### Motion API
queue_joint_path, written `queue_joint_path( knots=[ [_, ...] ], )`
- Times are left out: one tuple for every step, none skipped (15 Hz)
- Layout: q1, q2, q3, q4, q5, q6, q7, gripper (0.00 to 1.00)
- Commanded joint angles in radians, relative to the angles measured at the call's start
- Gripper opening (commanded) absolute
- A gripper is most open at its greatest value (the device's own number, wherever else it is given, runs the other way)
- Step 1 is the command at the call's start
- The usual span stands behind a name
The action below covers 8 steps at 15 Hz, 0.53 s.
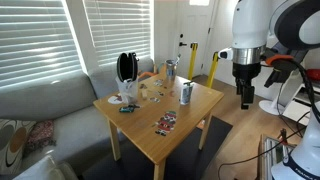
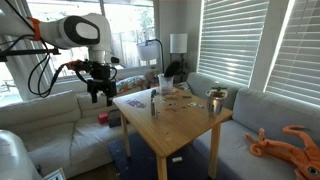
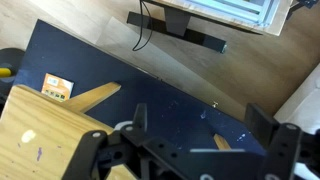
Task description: Move the pouch with a green screw top to the left
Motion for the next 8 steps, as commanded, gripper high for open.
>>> queue_joint_path(
  knots=[
    [0.005, 0.001, -0.004, 0.002, -0.002, -0.002, 0.002, 1.00],
    [0.005, 0.001, -0.004, 0.002, -0.002, -0.002, 0.002, 1.00],
    [0.005, 0.001, -0.004, 0.002, -0.002, -0.002, 0.002, 1.00],
    [0.005, 0.001, -0.004, 0.002, -0.002, -0.002, 0.002, 1.00],
    [0.005, 0.001, -0.004, 0.002, -0.002, -0.002, 0.002, 1.00],
    [0.003, -0.005, -0.002, 0.004, -0.076, 0.031, -0.049, 1.00],
    [-0.008, 0.000, -0.007, 0.013, -0.122, 0.045, -0.058, 1.00],
    [-0.015, 0.005, -0.017, 0.029, -0.175, 0.058, -0.084, 1.00]
  ],
)
